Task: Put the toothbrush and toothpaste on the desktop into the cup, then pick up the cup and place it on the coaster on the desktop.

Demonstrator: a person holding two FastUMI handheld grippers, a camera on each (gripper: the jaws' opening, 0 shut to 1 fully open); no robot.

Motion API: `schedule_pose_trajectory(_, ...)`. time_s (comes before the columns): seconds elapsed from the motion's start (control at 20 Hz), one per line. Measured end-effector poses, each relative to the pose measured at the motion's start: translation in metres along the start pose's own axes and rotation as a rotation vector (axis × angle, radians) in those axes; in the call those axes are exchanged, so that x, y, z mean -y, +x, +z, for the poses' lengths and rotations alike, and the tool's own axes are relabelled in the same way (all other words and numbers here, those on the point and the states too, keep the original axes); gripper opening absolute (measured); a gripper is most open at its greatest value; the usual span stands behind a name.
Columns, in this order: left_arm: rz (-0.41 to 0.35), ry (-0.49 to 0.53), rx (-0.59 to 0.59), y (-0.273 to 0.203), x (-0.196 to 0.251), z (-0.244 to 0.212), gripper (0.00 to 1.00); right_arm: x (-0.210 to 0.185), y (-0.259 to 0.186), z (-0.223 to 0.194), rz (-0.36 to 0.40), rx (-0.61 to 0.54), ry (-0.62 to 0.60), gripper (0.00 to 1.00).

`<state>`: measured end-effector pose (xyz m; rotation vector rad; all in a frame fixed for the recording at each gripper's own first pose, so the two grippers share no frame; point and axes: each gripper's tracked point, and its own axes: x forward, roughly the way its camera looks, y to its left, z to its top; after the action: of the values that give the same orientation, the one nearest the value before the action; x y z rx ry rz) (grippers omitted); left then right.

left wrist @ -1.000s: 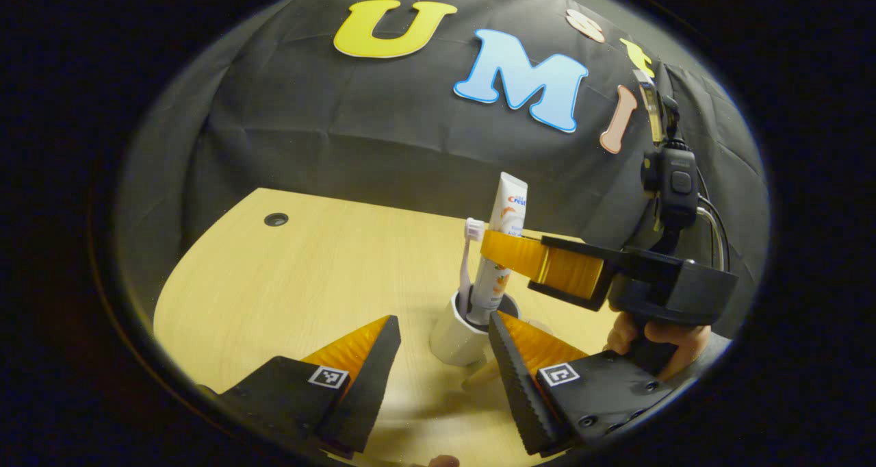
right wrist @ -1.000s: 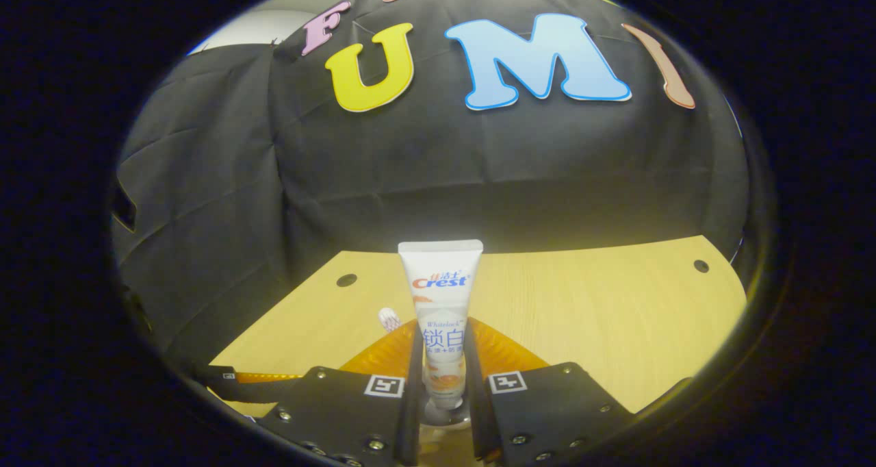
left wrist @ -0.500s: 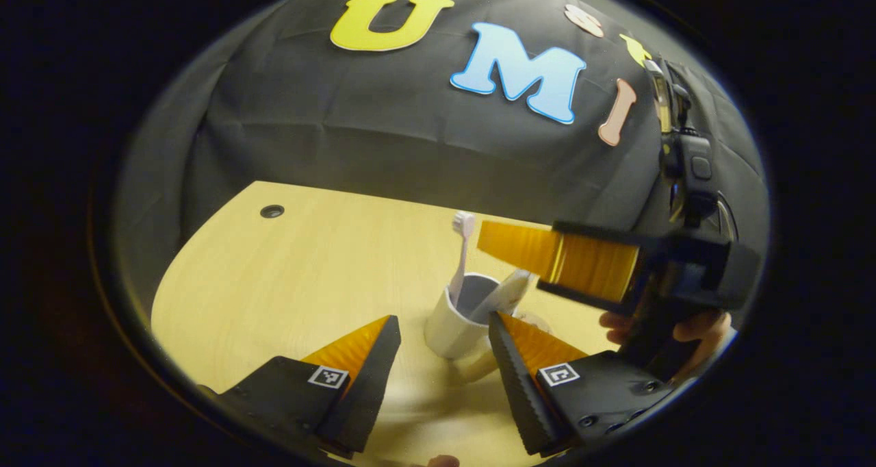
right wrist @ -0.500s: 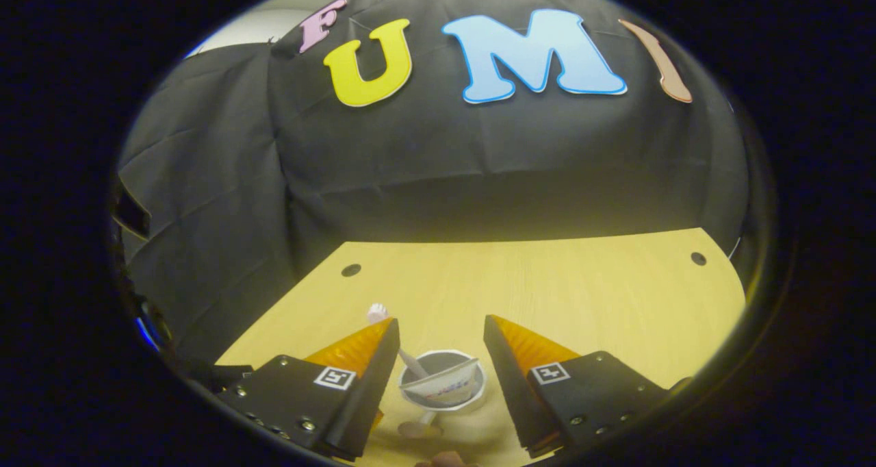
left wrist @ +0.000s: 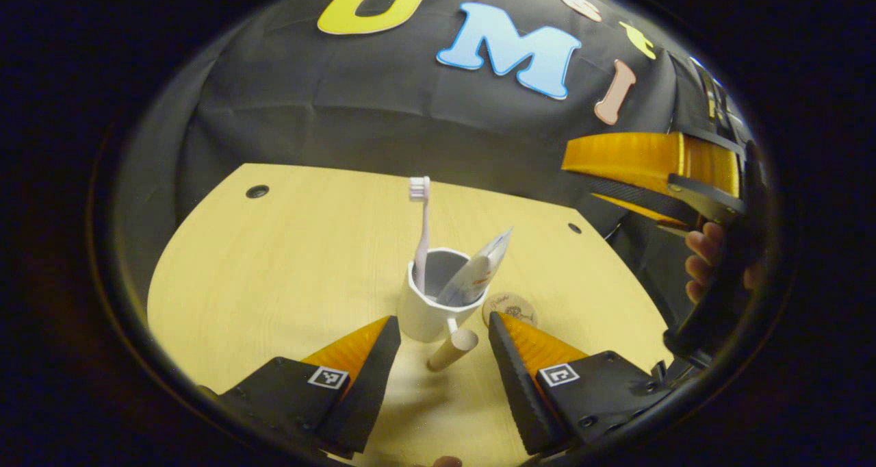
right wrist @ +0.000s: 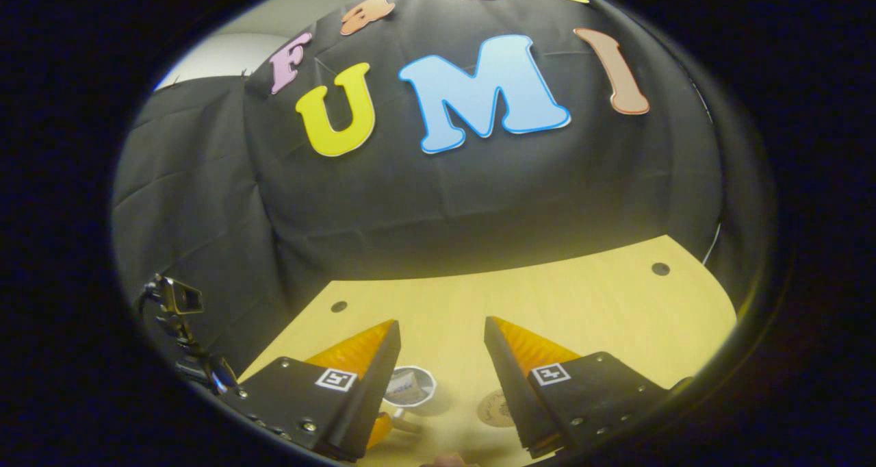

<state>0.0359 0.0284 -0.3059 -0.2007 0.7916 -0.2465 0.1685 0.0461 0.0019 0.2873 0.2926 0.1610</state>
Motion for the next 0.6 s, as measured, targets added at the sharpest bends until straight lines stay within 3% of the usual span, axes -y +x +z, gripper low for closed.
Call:
schedule_pose_trajectory(0.2, 0.023, -0.028, -0.113, 0.013, 0.004, -0.018, 0.86, 0.040, -0.022, 0.009, -0.083, 0.020, -0.050, 0.77)
schedule_pose_trajectory(0.5, 0.108, -0.039, -0.298, 0.040, -0.002, -0.037, 0.86, 0.073, -0.040, 0.007, -0.142, 0.010, -0.126, 0.77)
schedule_pose_trajectory(0.55, 0.119, -0.037, -0.332, 0.045, -0.005, -0.041, 0.91, 0.076, -0.042, 0.003, -0.146, 0.002, -0.138, 0.78)
schedule_pose_trajectory(0.6, 0.129, -0.035, -0.356, 0.049, -0.006, -0.043, 0.85, 0.079, -0.043, 0.001, -0.145, -0.006, -0.145, 0.78)
